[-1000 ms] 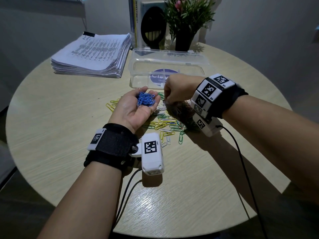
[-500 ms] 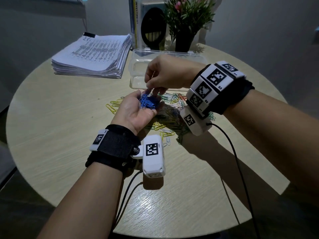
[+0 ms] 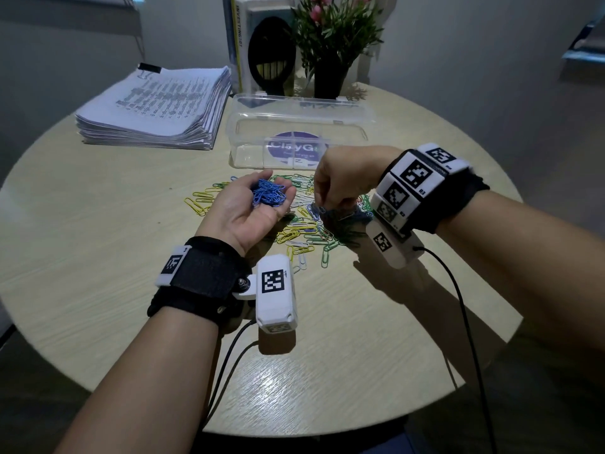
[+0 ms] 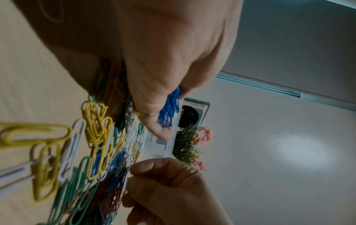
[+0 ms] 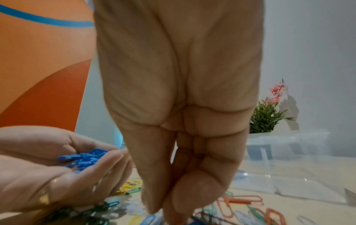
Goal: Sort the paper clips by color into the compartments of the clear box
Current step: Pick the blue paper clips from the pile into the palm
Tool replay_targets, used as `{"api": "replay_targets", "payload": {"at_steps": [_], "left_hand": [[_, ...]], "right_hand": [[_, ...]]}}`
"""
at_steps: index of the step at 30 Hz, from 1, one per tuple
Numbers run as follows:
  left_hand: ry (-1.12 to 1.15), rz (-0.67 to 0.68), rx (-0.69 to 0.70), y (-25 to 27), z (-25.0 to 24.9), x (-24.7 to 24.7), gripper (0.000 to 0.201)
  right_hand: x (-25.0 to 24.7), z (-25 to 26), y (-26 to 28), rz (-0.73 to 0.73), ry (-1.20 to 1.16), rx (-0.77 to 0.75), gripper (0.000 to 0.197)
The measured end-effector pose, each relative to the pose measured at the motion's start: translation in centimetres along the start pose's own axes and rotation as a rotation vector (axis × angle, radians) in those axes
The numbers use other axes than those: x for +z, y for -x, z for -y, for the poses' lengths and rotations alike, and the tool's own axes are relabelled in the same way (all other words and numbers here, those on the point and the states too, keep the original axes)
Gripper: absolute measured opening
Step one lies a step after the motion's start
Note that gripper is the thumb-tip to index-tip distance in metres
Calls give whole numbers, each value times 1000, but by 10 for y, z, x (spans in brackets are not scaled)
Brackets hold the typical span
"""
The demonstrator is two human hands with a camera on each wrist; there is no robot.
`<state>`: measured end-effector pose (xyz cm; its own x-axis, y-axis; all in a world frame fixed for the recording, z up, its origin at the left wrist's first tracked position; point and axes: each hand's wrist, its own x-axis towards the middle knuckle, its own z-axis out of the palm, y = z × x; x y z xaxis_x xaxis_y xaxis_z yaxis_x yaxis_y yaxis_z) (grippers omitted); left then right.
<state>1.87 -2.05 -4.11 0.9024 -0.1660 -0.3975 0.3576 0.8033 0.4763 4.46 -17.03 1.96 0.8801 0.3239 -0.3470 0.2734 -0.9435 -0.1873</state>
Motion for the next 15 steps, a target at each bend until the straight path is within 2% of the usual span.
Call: {"api": "replay_targets", "payload": {"at_steps": [3,7,15], "left_hand": [[0,3,3,1,-1,0,21],[-1,-12,8,1,-2,0,21],[11,-9,5,1,-3,0,20]], "right_hand": [[10,0,-3,-62,48,-17,10],[18,1,-11,-84,86,0,22],[15,3,-9,-103,73,-3,9]]}}
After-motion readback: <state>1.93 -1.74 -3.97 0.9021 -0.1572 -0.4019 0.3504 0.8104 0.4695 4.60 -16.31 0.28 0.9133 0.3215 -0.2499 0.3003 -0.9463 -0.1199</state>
